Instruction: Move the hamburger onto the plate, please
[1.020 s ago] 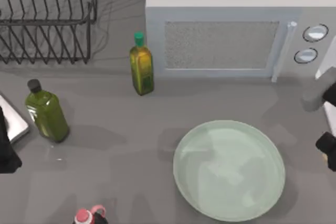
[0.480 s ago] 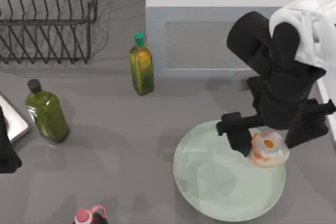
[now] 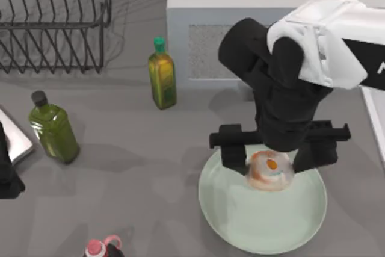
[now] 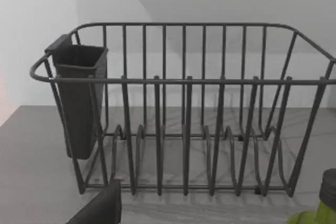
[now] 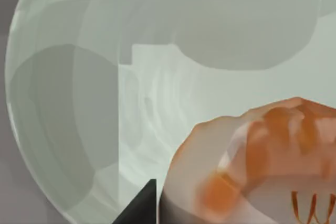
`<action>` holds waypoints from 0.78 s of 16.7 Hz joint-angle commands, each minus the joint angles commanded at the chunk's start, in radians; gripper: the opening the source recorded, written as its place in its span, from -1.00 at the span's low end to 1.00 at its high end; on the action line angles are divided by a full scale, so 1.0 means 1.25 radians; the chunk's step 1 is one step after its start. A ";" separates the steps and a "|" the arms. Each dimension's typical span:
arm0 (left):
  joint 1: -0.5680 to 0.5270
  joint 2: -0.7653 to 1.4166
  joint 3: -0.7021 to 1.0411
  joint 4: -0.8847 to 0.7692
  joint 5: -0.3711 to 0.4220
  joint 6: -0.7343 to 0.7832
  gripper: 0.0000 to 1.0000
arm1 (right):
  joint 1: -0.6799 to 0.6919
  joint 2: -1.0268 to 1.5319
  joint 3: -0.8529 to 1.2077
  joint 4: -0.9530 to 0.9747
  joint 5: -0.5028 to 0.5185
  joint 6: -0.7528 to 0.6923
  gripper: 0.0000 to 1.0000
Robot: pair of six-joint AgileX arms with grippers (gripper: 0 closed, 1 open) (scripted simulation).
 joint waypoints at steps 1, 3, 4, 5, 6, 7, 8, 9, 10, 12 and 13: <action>0.000 0.000 0.000 0.000 0.000 0.000 1.00 | 0.000 0.000 0.000 0.000 0.000 0.000 -1.00; 0.000 0.000 0.000 0.000 0.000 0.000 1.00 | -0.004 -0.003 -0.003 -0.001 -0.001 0.000 -1.00; 0.000 0.000 0.000 0.000 0.000 0.000 1.00 | -0.003 -0.002 -0.006 0.002 -0.001 0.000 -1.00; 0.000 0.000 0.000 0.000 0.000 0.000 1.00 | -0.003 0.002 -0.016 0.012 -0.001 -0.001 -1.00; 0.000 0.000 0.000 0.000 0.000 0.000 1.00 | -0.003 0.009 -0.031 0.031 -0.001 0.000 -1.00; 0.000 0.000 0.000 0.000 0.000 0.000 1.00 | -0.003 0.015 -0.043 0.058 0.000 0.000 -1.00; 0.000 0.000 0.000 0.000 0.000 0.000 1.00 | -0.002 0.021 -0.055 0.087 0.000 0.000 -1.00; 0.000 0.000 0.000 0.000 0.000 0.000 1.00 | -0.001 0.028 -0.070 0.111 0.000 0.001 -1.00; 0.000 0.000 0.000 0.000 0.000 0.000 1.00 | 0.000 0.037 -0.084 0.127 0.000 0.001 -1.00; 0.000 0.000 0.000 0.000 0.000 0.000 1.00 | 0.001 0.044 -0.091 0.134 0.000 0.002 -1.00; 0.000 0.000 0.000 0.000 0.000 0.000 1.00 | 0.001 0.044 -0.091 0.134 0.000 0.002 -1.00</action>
